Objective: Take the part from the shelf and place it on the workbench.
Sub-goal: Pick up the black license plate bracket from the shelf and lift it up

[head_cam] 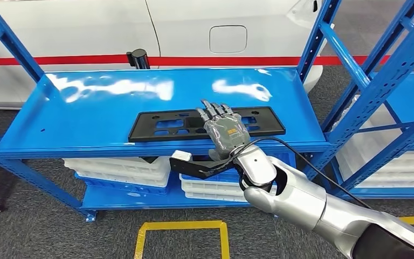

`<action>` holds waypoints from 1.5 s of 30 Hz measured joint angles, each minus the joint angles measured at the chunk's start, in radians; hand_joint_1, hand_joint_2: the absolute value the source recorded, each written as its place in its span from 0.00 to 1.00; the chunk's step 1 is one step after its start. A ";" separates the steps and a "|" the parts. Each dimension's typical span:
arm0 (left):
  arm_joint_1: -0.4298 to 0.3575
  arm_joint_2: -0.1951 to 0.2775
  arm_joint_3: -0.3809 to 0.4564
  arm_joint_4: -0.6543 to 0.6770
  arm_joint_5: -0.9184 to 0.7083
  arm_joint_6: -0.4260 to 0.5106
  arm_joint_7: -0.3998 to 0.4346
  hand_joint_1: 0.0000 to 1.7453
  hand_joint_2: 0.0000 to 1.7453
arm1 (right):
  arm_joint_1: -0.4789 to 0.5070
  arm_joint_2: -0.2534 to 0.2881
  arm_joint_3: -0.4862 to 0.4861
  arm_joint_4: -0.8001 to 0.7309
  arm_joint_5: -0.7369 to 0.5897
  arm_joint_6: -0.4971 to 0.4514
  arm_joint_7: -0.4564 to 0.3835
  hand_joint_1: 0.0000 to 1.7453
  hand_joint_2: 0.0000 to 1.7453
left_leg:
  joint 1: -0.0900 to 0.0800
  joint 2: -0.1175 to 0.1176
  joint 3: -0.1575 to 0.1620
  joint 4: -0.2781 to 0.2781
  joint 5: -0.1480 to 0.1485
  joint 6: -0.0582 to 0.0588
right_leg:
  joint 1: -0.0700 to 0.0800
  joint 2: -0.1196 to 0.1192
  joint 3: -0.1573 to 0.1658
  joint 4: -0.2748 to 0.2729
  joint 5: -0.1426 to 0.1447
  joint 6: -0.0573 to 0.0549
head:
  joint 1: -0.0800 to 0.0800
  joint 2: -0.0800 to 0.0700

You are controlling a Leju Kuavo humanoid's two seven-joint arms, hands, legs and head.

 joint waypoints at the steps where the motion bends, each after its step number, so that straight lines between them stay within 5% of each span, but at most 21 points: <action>1: 0.000 0.000 -0.001 0.000 0.001 0.000 0.000 0.00 0.00 | 0.001 -0.001 -0.001 0.000 0.000 0.000 0.001 0.00 1.00 | 0.002 0.000 0.001 -0.001 -0.002 -0.005 | -0.001 0.001 0.001 -0.002 0.000 -0.002 | 0.000 0.000; 4: -0.001 0.000 -0.006 0.000 0.003 0.000 0.000 0.00 0.00 | 0.001 -0.002 -0.002 0.001 0.000 -0.001 0.003 0.00 1.00 | 0.006 0.002 -0.030 0.071 -0.040 -0.027 | -0.010 0.001 0.012 -0.010 -0.001 -0.013 | -0.002 0.000; 6: 0.000 0.000 -0.008 0.000 0.006 0.001 0.000 0.00 0.00 | 0.003 -0.002 -0.002 0.002 -0.001 -0.001 0.003 0.00 1.00 | 0.015 0.003 -0.106 0.213 -0.095 -0.043 | -0.014 0.001 0.017 -0.010 -0.006 -0.017 | -0.004 0.000; 8: 0.003 0.001 -0.009 0.000 0.007 0.001 0.000 0.00 0.00 | 0.009 -0.002 -0.002 0.004 -0.004 0.000 0.004 0.00 1.00 | 0.023 0.003 -0.171 0.311 -0.113 -0.054 | -0.016 0.002 0.024 -0.010 -0.014 -0.016 | -0.004 0.000; 10: 0.006 0.001 -0.010 0.000 0.007 0.001 0.000 0.00 0.00 | 0.014 -0.002 -0.002 0.006 -0.007 0.003 0.007 0.00 1.00 | 0.030 0.004 -0.160 0.250 -0.053 -0.062 | -0.020 0.004 0.037 -0.009 -0.024 -0.009 | -0.004 0.000; 12: 0.006 0.001 -0.012 0.000 0.009 0.001 0.000 0.00 0.00 | 0.015 -0.003 -0.002 0.007 -0.010 0.006 0.013 0.00 1.00 | 0.034 0.004 -0.096 0.098 0.028 -0.067 | -0.023 0.005 0.053 -0.008 -0.036 0.003 | -0.005 0.000; 14: 0.006 0.001 -0.015 0.000 0.011 0.001 0.000 0.00 0.00 | 0.015 -0.004 -0.003 0.008 -0.014 0.011 0.020 0.00 1.00 | 0.033 0.001 -0.058 0.013 0.058 -0.056 | -0.020 0.007 0.059 -0.008 -0.045 0.014 | -0.005 0.000; 17: 0.009 0.001 -0.016 0.000 0.014 0.005 0.001 0.00 0.00 | 0.016 -0.007 -0.004 0.011 -0.019 0.017 0.029 0.00 1.00 | 0.027 -0.001 -0.056 0.006 0.054 -0.031 | -0.021 0.009 0.063 -0.013 -0.050 0.026 | -0.005 0.000; 21: 0.009 0.001 -0.017 0.000 0.017 0.015 0.003 0.00 0.00 | 0.017 -0.012 -0.009 0.017 -0.030 0.026 0.041 0.00 1.00 | 0.026 -0.003 -0.056 0.005 0.054 -0.025 | -0.022 0.009 0.068 -0.018 -0.046 0.012 | -0.003 0.000; 24: 0.009 0.000 -0.017 0.000 0.022 0.016 0.002 0.00 0.00 | 0.017 -0.012 -0.010 0.022 -0.039 0.027 0.045 0.00 1.00 | 0.023 -0.003 -0.056 0.005 0.052 -0.020 | -0.022 0.009 0.071 -0.026 -0.046 0.012 | -0.003 0.000; 31: 0.009 0.000 -0.019 0.000 0.025 0.017 0.002 0.00 0.00 | 0.029 -0.016 -0.020 0.034 -0.082 0.027 0.054 0.00 1.00 | 0.021 -0.002 -0.055 0.006 0.052 -0.016 | -0.023 0.009 0.071 -0.028 -0.044 0.038 | -0.003 0.000; 45: 0.010 -0.004 -0.042 0.000 0.036 0.020 0.001 0.00 0.00 | 0.062 -0.022 -0.040 0.082 -0.150 -0.075 0.039 0.00 1.00 | 0.027 -0.001 -0.052 0.002 0.057 -0.024 | -0.014 0.008 0.071 -0.026 -0.043 0.035 | -0.003 0.000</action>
